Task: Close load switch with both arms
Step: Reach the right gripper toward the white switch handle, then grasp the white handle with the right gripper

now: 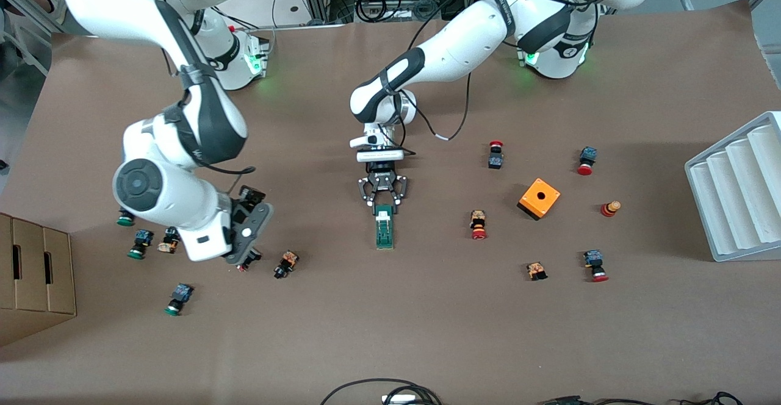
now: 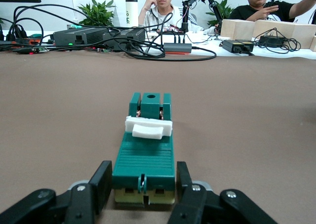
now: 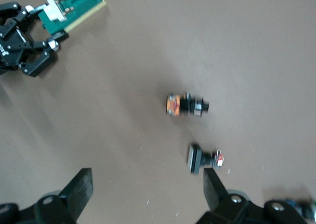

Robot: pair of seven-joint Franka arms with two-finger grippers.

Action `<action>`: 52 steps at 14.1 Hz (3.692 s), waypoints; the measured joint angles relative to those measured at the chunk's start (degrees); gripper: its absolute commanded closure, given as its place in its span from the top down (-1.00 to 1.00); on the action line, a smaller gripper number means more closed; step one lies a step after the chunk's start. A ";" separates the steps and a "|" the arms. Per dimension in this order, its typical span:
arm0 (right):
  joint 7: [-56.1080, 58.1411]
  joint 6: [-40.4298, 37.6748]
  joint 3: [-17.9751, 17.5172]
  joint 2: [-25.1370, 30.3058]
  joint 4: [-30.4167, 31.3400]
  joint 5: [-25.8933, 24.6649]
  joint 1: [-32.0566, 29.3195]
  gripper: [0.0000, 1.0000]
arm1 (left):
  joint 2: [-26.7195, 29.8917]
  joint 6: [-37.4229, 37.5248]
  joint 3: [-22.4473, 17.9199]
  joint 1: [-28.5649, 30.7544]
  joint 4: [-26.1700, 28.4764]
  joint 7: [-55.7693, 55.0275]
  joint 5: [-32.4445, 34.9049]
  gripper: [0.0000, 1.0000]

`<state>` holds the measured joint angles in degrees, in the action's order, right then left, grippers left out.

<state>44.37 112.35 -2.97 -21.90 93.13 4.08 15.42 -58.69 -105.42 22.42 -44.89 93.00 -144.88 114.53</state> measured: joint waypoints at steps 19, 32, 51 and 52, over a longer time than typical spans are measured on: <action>-0.62 17.13 0.06 -10.62 0.23 0.00 15.52 1.00 | -0.03 0.13 -0.01 -0.05 -0.02 -0.08 0.00 0.21; -3.79 26.45 0.38 -14.53 2.46 0.00 19.64 1.00 | -0.04 0.17 -0.02 -0.06 -0.02 -0.08 0.00 0.21; -5.11 32.94 6.03 -16.76 3.72 -1.02 26.16 1.00 | -0.04 0.19 -0.02 -0.06 -0.02 -0.08 0.00 0.21; -5.11 33.54 6.03 -17.02 3.72 -1.02 26.17 1.00 | -0.04 0.19 -0.02 -0.06 -0.02 -0.08 0.00 0.21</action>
<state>39.26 145.88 3.06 -38.92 96.85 3.05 41.59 -58.73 -105.23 22.39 -44.95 92.98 -144.96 114.53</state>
